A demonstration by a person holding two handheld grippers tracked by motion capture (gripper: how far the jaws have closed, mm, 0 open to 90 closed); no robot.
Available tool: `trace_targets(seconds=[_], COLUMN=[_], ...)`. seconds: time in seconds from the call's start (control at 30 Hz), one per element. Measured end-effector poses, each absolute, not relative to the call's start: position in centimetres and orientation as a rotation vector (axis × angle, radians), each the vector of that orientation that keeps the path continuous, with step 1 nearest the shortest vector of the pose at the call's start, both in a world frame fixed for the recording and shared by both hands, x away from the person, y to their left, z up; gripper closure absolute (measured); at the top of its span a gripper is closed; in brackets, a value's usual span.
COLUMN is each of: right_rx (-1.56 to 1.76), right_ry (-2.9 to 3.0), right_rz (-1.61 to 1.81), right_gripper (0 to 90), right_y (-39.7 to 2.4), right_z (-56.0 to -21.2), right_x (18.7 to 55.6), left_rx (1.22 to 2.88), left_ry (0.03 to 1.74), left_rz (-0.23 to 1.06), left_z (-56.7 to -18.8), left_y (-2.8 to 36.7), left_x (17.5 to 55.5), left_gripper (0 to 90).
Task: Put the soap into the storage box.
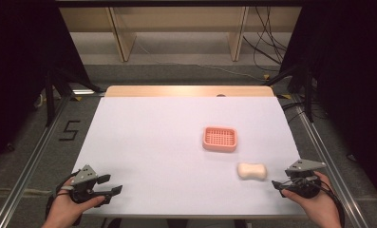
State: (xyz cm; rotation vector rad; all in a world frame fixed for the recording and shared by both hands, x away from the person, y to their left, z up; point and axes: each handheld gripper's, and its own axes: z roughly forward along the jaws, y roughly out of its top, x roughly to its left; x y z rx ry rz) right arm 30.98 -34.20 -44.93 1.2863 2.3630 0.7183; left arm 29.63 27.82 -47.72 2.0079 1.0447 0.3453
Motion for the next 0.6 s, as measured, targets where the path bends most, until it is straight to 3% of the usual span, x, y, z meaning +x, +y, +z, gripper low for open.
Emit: trace_targets(seconds=[0.6], right_rx=[0.686], right_ry=[2.834], right_rz=[0.264], right_gripper=[32.5], right_y=[-32.4], right_z=[-42.6], right_x=[34.7], left_rx=[1.998], left_ry=[1.041], left_rz=[0.350], left_z=[-47.8], left_y=[27.8], left_x=[29.6], left_gripper=[32.9])
